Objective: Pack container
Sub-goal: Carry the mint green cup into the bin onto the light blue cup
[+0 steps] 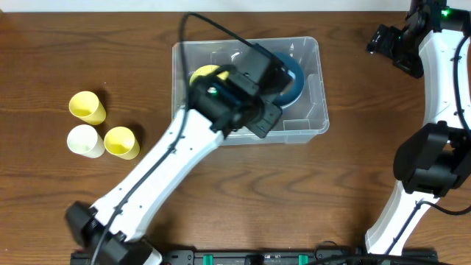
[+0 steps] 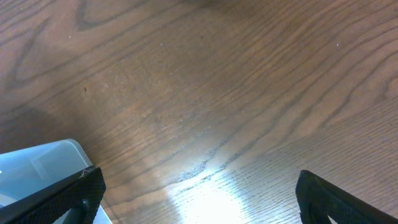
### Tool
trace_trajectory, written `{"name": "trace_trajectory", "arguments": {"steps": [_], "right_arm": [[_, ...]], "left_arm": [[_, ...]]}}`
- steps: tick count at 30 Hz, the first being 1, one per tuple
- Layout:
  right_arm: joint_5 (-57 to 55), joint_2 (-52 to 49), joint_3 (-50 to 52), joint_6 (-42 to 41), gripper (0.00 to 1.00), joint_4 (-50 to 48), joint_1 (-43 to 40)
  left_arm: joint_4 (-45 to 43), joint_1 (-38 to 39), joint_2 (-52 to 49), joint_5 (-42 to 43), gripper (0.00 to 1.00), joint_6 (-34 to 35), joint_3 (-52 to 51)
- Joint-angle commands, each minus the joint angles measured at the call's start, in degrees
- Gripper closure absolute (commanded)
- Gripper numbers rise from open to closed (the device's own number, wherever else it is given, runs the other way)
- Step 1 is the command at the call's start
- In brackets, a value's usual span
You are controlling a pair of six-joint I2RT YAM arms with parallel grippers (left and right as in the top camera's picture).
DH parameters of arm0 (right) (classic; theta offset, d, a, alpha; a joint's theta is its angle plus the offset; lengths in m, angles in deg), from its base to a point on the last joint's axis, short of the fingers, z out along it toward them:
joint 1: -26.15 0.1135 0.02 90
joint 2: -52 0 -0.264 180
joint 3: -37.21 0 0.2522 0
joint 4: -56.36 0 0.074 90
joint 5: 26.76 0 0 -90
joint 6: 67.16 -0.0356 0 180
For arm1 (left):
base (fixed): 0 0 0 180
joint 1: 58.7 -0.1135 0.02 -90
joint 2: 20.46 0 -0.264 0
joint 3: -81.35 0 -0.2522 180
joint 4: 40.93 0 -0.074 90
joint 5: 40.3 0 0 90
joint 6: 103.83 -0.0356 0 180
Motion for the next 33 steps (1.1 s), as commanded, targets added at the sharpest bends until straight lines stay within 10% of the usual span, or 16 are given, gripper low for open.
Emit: {"name": "trace_trajectory", "arguments": {"steps": [1,16,21,33], "right_arm": [[0.2,0.2,-0.3,-0.7,0.01,0.0,0.4],[0.2,0.2,-0.3,-0.7,0.01,0.0,0.4],[0.2,0.2,-0.3,-0.7,0.01,0.0,0.4],[0.2,0.2,-0.3,-0.7,0.01,0.0,0.4]], "left_arm": [[0.0,0.2,-3.2,-2.0,0.94,-1.5,1.0],[-0.7,0.1,-10.3,-4.0,0.93,-1.7,0.9],[-0.7,-0.2,-10.3,-4.9,0.37,-1.6,0.9],[0.1,-11.3,-0.4,-5.5,0.35,5.2,1.1]]}}
